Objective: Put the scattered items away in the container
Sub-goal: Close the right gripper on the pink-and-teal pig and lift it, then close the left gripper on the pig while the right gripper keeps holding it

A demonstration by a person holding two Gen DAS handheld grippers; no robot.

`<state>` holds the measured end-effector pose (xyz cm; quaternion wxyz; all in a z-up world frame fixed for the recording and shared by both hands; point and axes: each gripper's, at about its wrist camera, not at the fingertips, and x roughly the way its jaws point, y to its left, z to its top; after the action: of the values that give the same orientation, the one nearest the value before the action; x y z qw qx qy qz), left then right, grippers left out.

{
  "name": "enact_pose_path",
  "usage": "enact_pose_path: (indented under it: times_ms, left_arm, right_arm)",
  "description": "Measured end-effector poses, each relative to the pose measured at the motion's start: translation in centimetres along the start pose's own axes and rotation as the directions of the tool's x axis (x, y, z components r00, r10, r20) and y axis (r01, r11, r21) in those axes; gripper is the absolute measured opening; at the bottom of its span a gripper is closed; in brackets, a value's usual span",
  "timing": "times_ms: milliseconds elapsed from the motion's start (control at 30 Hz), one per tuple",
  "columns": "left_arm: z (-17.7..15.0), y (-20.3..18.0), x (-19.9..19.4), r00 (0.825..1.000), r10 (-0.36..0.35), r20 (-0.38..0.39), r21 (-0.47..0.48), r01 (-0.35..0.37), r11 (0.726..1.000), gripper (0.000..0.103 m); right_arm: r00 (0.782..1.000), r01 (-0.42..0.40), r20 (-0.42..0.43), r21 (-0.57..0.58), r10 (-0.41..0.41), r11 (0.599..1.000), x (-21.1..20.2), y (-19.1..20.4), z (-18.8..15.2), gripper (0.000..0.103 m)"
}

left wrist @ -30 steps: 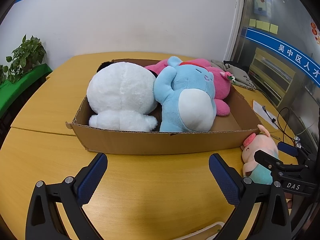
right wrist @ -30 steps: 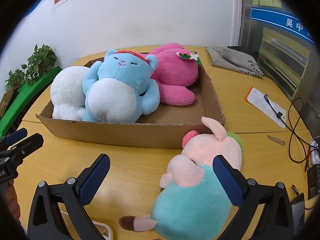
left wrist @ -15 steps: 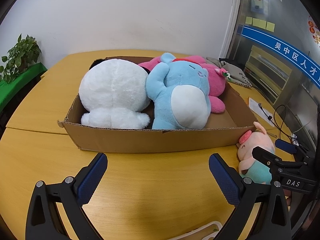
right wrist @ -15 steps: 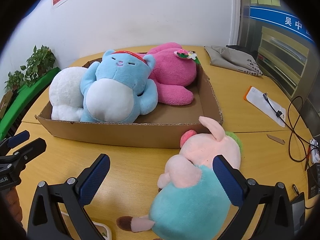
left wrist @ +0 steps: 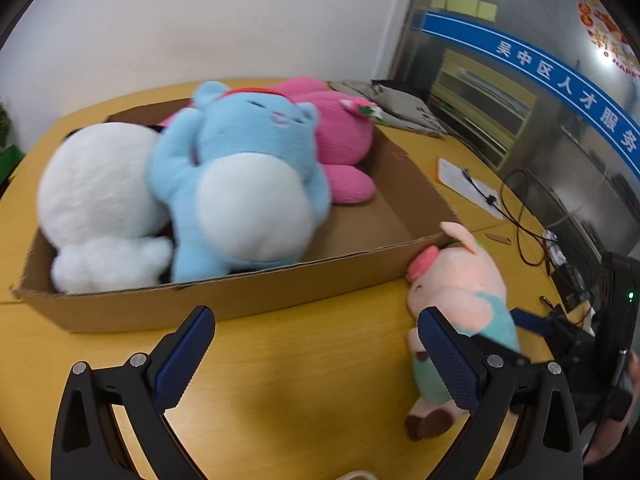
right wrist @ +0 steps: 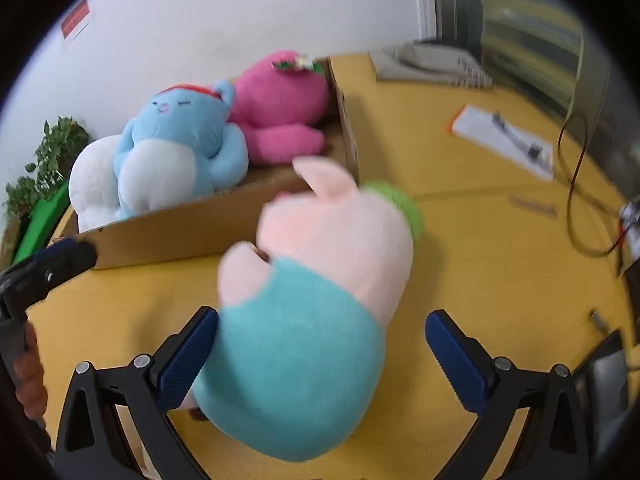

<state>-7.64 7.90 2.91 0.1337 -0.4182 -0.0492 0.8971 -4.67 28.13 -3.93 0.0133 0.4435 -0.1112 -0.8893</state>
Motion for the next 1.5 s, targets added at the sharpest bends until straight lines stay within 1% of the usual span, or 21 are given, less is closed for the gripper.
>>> enact_pose_path:
  times_ms: [67, 167, 233, 300, 367, 433, 467, 533, 633, 700, 833, 967, 1033, 1100, 1167, 1200, 1233, 1267, 1300, 1400, 1500]
  left_arm:
    - [0.3, -1.1, 1.0, 1.0, -0.019, -0.018, 0.018, 0.019, 1.0, 0.103]
    - [0.6, -2.5, 2.0, 0.998, -0.051, -0.037, 0.043, 0.052, 0.998, 0.103]
    - [1.0, -3.1, 2.5, 0.996, -0.077, -0.048, 0.052, 0.08, 0.995, 0.103]
    - [1.3, -3.5, 3.2, 0.993, -0.099, -0.064, 0.055, 0.103, 0.993, 0.103]
    - [1.8, -4.0, 4.0, 0.991, -0.108, -0.08, 0.063, 0.113, 0.992, 0.103]
    - [2.1, -4.4, 4.8, 0.987, -0.126, -0.095, 0.076, 0.133, 0.988, 0.103]
    - [2.2, -4.6, 5.1, 0.986, -0.135, -0.101, 0.081, 0.143, 0.986, 0.103]
    - [2.4, -4.8, 5.4, 0.987, -0.125, -0.099, 0.091, 0.134, 0.987, 0.103]
    - [2.4, -5.4, 5.6, 0.987, -0.117, -0.107, 0.127, 0.13, 0.983, 0.103]
    - [2.1, -5.8, 5.5, 0.983, -0.138, -0.12, 0.155, 0.155, 0.976, 0.101]
    - [1.9, -6.1, 5.1, 0.963, -0.239, -0.124, 0.133, 0.255, 0.958, 0.101]
    - [2.0, -6.0, 5.4, 0.946, -0.299, -0.125, 0.093, 0.312, 0.946, 0.101]
    - [1.9, -6.2, 5.9, 0.945, -0.294, -0.145, 0.095, 0.309, 0.946, 0.101]
    - [1.3, -6.7, 6.5, 0.951, -0.259, -0.168, 0.136, 0.283, 0.949, 0.094]
    - [1.1, -6.9, 6.6, 0.943, -0.278, -0.185, 0.135, 0.305, 0.943, 0.076]
    - [1.1, -6.9, 6.5, 0.94, -0.284, -0.189, 0.13, 0.311, 0.941, 0.075]
    - [1.1, -7.0, 6.2, 0.943, -0.278, -0.186, 0.138, 0.305, 0.942, 0.07]
    - [1.1, -7.2, 5.8, 0.944, -0.274, -0.182, 0.153, 0.303, 0.941, 0.06]
    - [1.2, -7.4, 5.3, 0.946, -0.272, -0.178, 0.169, 0.302, 0.938, 0.056]
    - [2.2, -8.1, 3.6, 0.953, -0.263, -0.152, 0.198, 0.29, 0.936, 0.052]
    - [4.4, -8.6, 1.6, 0.96, -0.265, -0.096, 0.229, 0.28, 0.932, 0.049]
  right_arm:
    - [0.999, -0.038, 0.0, 0.033, 0.038, 0.999, 0.3, -0.5, -0.3, 0.102]
    - [0.998, -0.057, 0.011, 0.006, 0.057, 0.998, 0.8, 0.0, -0.4, 0.102]
    - [0.996, -0.092, -0.014, 0.005, 0.092, 0.996, 1.5, 0.3, -0.6, 0.102]
    - [0.981, -0.176, -0.075, 0.021, 0.177, 0.984, 2.6, 0.3, -0.8, 0.103]
    - [0.952, -0.266, -0.139, 0.055, 0.272, 0.962, 3.9, 0.1, -1.2, 0.103]
    - [0.933, -0.311, -0.166, 0.073, 0.319, 0.948, 4.5, 0.1, -1.6, 0.103]
    - [0.932, -0.316, -0.162, 0.067, 0.323, 0.946, 4.6, 0.2, -1.8, 0.102]
    - [0.945, -0.296, -0.133, 0.04, 0.299, 0.954, 4.2, 0.4, -2.0, 0.102]
    - [0.955, -0.275, -0.108, 0.029, 0.276, 0.961, 3.7, 0.5, -1.9, 0.102]
    - [0.96, -0.263, -0.094, 0.022, 0.263, 0.965, 3.4, 0.5, -1.9, 0.1]
    - [0.954, -0.285, -0.097, -0.003, 0.283, 0.959, 3.2, 0.7, -1.9, 0.093]
    - [0.943, -0.319, -0.115, -0.047, 0.312, 0.947, 2.9, 0.9, -2.0, 0.088]
    - [0.94, -0.33, -0.117, -0.073, 0.321, 0.941, 2.6, 1.1, -2.4, 0.088]
    - [0.936, -0.343, -0.117, -0.099, 0.331, 0.934, 2.3, 1.5, -2.8, 0.086]
    - [0.934, -0.351, -0.115, -0.108, 0.339, 0.93, 2.2, 1.6, -3.1, 0.084]
    - [0.933, -0.353, -0.112, -0.102, 0.342, 0.93, 2.2, 1.6, -3.2, 0.083]
    - [0.933, -0.355, -0.107, -0.099, 0.345, 0.93, 2.1, 1.5, -3.2, 0.082]
    - [0.933, -0.356, -0.102, -0.106, 0.346, 0.928, 2.0, 1.5, -3.2, 0.08]
    - [0.934, -0.353, -0.098, -0.12, 0.343, 0.928, 1.8, 1.6, -3.2, 0.08]
    - [0.944, -0.328, -0.078, -0.158, 0.319, 0.931, 1.0, 2.1, -3.0, 0.079]
    - [0.941, -0.339, -0.04, -0.167, 0.337, 0.926, -0.1, 2.6, -1.6, 0.078]
